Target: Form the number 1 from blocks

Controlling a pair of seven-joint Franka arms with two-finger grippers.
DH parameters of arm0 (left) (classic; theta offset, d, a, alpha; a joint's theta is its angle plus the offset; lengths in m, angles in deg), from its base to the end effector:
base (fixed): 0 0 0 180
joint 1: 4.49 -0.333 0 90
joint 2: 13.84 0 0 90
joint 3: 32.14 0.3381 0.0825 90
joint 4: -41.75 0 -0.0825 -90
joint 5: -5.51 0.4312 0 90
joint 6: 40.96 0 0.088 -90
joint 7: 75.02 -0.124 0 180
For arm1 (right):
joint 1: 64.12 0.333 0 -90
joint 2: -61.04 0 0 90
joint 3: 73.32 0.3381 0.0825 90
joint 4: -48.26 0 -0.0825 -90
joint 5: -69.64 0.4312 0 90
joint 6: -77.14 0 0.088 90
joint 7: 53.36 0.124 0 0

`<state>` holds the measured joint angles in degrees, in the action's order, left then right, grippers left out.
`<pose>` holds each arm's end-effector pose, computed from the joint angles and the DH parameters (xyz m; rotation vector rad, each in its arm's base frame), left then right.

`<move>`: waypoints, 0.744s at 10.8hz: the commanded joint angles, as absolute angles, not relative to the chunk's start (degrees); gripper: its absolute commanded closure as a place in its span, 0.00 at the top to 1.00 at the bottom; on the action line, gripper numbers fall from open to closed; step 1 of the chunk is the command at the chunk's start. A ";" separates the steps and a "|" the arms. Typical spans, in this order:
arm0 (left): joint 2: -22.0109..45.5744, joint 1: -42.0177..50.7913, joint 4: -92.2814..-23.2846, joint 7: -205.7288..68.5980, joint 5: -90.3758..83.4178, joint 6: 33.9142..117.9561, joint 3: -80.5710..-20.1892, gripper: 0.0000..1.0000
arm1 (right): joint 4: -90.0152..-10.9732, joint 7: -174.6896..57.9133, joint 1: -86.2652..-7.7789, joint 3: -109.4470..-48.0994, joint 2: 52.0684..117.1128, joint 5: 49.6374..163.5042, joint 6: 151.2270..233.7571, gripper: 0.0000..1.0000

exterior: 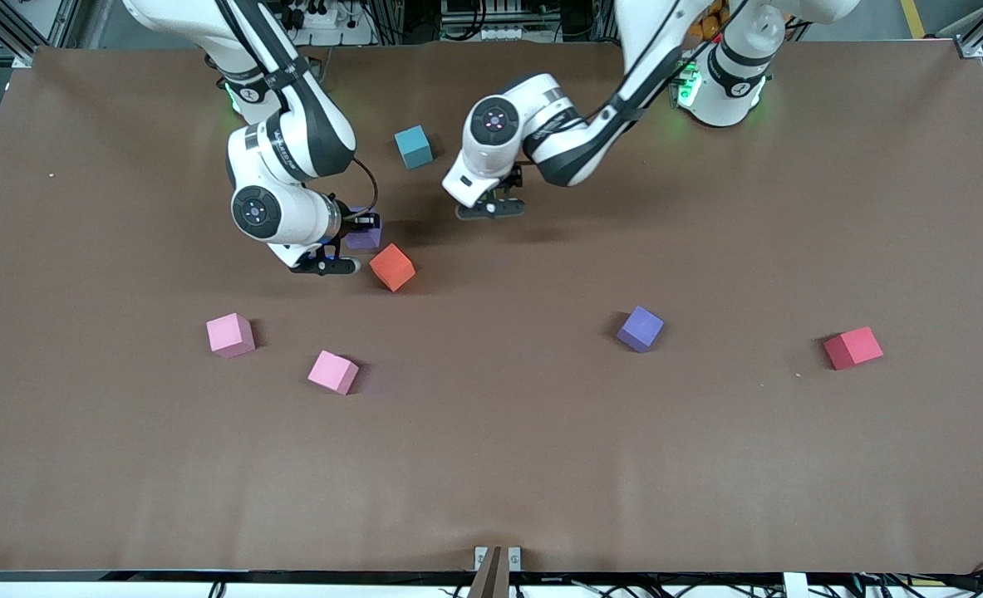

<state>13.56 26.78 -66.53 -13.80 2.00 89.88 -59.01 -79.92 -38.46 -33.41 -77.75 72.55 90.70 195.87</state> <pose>0.3631 -0.5648 0.2460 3.0161 0.2068 -0.3647 0.4663 0.2560 0.2279 -2.9451 0.0591 0.6452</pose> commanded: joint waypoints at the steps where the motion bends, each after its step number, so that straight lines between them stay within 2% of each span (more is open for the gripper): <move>1: 5.08 20.07 -68.02 -14.45 3.57 84.65 -58.95 1.00 | -78.48 -38.33 -31.96 -77.81 72.02 89.50 194.65 0.54; 4: 1.90 7.85 -67.06 -20.43 4.19 78.32 -57.21 1.00 | -73.49 -35.70 -27.57 -77.98 74.82 88.02 194.47 0.54; 6: 2.33 5.54 -66.53 -22.35 4.37 77.07 -52.48 1.00 | -67.43 -33.16 -23.97 -77.89 79.47 84.94 194.56 0.54; 8: 3.73 4.31 -65.22 -40.89 4.37 77.07 -47.02 1.00 | -62.24 -27.81 -19.41 -77.89 84.04 85.19 195.17 0.54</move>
